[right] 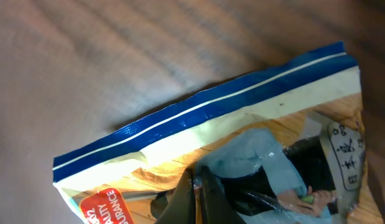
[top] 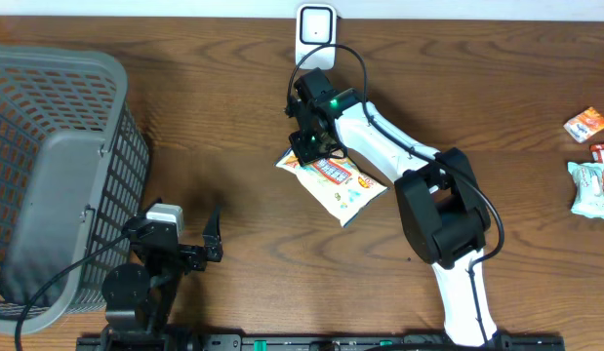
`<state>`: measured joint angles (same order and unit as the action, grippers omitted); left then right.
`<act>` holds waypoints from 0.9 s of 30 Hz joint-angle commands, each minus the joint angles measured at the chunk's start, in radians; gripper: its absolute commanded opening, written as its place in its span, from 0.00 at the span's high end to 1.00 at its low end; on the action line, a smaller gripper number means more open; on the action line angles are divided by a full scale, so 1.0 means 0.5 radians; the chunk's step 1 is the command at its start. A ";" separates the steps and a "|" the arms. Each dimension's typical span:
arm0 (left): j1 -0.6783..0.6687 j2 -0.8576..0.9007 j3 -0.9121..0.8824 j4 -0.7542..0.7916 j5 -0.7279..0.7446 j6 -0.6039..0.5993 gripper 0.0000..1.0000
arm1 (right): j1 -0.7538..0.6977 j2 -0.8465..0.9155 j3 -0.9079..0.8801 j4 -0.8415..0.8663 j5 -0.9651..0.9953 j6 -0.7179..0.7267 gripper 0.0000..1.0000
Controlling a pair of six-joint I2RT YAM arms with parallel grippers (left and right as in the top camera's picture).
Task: Scan the item barcode
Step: 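Lift the snack bag and turn it over with the right gripper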
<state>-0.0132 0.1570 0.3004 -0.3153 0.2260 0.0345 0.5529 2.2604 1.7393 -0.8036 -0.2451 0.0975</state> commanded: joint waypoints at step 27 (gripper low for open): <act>0.005 -0.005 -0.005 0.002 -0.013 0.027 0.01 | 0.620 -0.668 -0.997 0.189 1.621 -0.478 0.01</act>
<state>-0.0132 0.1574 0.3004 -0.3149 0.2260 0.0345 0.8417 1.9236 1.3144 -0.7635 0.3023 -0.2024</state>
